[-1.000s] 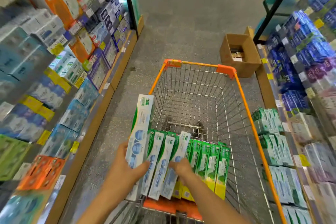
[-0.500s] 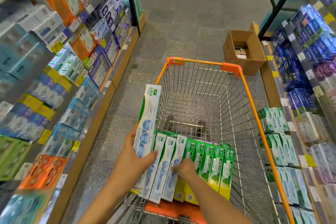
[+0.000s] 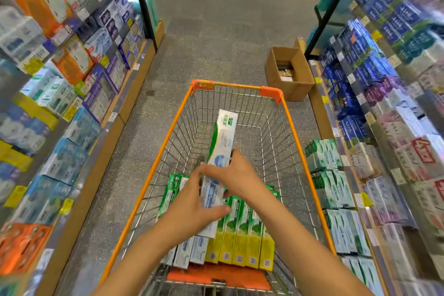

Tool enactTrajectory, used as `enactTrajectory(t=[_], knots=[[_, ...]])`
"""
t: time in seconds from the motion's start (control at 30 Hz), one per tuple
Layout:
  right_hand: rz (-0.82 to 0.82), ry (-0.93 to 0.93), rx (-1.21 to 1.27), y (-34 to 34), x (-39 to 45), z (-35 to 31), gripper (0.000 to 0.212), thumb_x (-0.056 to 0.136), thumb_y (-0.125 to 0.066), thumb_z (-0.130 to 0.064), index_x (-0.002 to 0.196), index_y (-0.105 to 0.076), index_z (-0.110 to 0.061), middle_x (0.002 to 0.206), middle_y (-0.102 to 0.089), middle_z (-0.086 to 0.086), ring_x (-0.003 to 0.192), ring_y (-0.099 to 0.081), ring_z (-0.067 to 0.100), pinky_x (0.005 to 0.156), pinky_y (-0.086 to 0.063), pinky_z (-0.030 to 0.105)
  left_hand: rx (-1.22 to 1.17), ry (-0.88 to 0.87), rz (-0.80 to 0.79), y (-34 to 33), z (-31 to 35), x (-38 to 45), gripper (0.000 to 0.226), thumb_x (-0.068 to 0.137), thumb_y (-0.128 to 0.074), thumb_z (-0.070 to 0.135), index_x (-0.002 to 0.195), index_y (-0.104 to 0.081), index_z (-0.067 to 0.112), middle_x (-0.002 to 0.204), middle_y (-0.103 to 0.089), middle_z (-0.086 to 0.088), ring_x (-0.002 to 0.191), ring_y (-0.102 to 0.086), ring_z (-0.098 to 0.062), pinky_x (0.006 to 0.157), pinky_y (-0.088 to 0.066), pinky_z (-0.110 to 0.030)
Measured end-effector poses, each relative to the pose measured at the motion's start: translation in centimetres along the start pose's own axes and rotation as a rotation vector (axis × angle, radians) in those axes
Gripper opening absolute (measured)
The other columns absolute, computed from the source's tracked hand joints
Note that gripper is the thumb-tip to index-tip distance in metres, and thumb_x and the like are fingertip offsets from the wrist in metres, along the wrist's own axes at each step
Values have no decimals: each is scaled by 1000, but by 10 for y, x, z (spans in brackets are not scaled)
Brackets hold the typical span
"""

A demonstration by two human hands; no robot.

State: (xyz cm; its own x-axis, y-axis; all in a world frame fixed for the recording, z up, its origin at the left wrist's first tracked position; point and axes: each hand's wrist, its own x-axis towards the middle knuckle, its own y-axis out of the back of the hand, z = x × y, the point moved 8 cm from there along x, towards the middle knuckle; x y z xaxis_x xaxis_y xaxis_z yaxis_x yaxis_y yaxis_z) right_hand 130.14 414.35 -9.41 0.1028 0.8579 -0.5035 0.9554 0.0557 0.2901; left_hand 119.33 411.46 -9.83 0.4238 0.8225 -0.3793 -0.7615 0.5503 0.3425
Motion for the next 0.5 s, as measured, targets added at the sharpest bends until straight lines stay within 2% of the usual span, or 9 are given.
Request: enactTrajectory(t=[0.07,0.1,0.13,0.2,0.27,0.33,0.37,0.43,0.5], knots=[[16,-69,78,5,8,28,36,80,-72,-24,108,-51,-13,102,-65,4,82,-66,18,50,-55,28,91,14,-71,-2,-7,0,102,62,-68,65,141,-7,45,143,-25,22,130,-32,-1,105,-35,-23],[51,-120,98,7,15,49,31,83,-70,-22,106,-52,-13,101,-65,4,81,-65,19,50,-54,27,104,23,-35,3,-11,2,108,59,-61,73,146,-4,41,151,-16,19,137,-23,-6,112,-29,-34],[85,-181,88,8,21,71,28,84,-68,-21,105,-52,-12,101,-64,5,80,-65,21,51,-55,29,96,30,20,11,-13,3,107,61,-57,72,148,-5,38,155,-12,15,141,-19,-9,115,-25,-38],[108,-297,15,3,35,117,31,87,-66,-21,111,-54,-5,102,-65,8,80,-66,24,56,-58,33,59,17,121,25,-13,6,95,71,-58,59,148,-8,34,155,-18,9,140,-24,-11,113,-27,-36],[75,-376,-77,-10,45,150,45,88,-65,-22,124,-49,0,106,-62,12,86,-64,26,64,-58,36,36,6,160,32,-12,8,89,76,-59,51,148,-9,33,152,-24,9,136,-30,-10,108,-31,-32],[26,-448,-134,-22,51,173,67,89,-64,-24,140,-29,2,126,-52,17,105,-58,31,82,-54,41,8,0,176,36,-15,8,91,72,-57,54,147,-10,36,149,-28,10,133,-33,-9,105,-32,-32],[4,-484,-132,-28,52,181,73,90,-62,-24,144,-19,2,133,-46,18,111,-55,33,86,-53,42,-5,0,185,38,-18,6,92,69,-56,55,147,-12,37,149,-30,10,132,-34,-9,105,-32,-32],[-21,-528,-134,-39,57,194,79,92,-60,-20,147,-8,1,140,-39,19,116,-52,36,86,-53,45,-25,15,200,41,-27,0,90,67,-55,55,146,-14,38,148,-31,10,131,-35,-10,105,-34,-33],[-55,-546,-143,-51,63,204,81,91,-63,-19,147,-8,2,140,-38,20,117,-51,37,86,-53,45,-32,43,206,45,-39,-5,88,67,-55,56,144,-14,41,147,-32,10,130,-36,-10,104,-35,-34]])
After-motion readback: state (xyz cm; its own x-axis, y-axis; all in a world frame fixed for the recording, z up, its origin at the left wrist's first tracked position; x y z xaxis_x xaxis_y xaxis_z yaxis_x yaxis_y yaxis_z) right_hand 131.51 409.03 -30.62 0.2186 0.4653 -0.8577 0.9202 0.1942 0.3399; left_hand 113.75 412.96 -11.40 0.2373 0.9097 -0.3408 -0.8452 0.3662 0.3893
